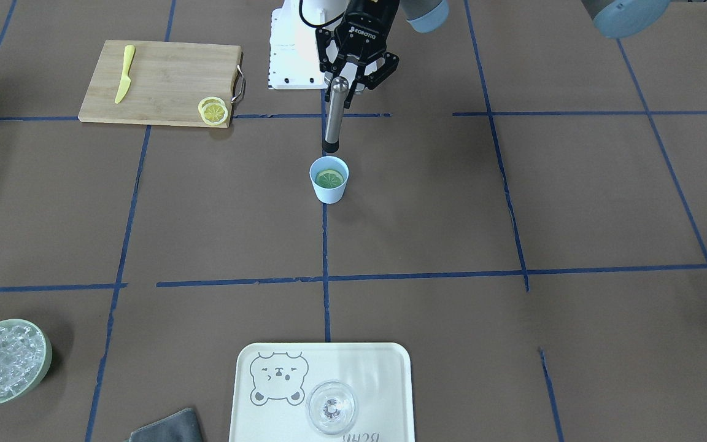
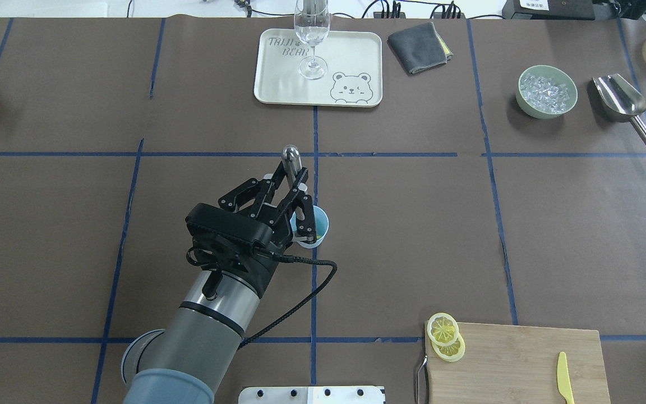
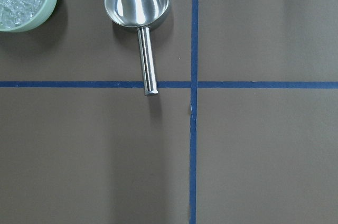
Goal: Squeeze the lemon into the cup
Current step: 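Press the muddler down onto the lemon inside the cup with the left gripper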
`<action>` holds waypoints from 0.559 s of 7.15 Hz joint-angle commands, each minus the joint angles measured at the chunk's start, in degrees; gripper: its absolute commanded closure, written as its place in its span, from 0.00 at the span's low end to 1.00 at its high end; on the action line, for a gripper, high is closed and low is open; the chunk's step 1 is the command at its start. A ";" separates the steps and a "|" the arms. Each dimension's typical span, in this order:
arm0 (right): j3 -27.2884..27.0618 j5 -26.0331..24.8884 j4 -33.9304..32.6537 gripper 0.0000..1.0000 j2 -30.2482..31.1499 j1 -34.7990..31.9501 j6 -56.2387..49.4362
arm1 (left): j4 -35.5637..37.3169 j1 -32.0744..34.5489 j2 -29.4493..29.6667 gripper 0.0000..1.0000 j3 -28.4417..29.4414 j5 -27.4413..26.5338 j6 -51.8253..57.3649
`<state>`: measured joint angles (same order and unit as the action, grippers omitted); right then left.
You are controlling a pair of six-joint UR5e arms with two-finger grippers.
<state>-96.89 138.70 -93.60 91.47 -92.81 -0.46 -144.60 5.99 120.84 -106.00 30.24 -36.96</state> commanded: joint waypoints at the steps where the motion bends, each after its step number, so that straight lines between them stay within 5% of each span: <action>1: 0.13 -0.01 0.00 0.00 -0.06 0.00 -0.07 | -0.07 -0.02 0.27 1.00 1.58 -0.01 0.48; 4: 0.04 -0.01 0.00 0.00 -0.50 0.00 0.02 | -0.07 0.07 0.62 1.00 2.81 -0.18 0.40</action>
<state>-96.84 138.69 -93.60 91.29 -92.81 -0.51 -144.64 5.98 121.27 -103.99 30.19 -36.39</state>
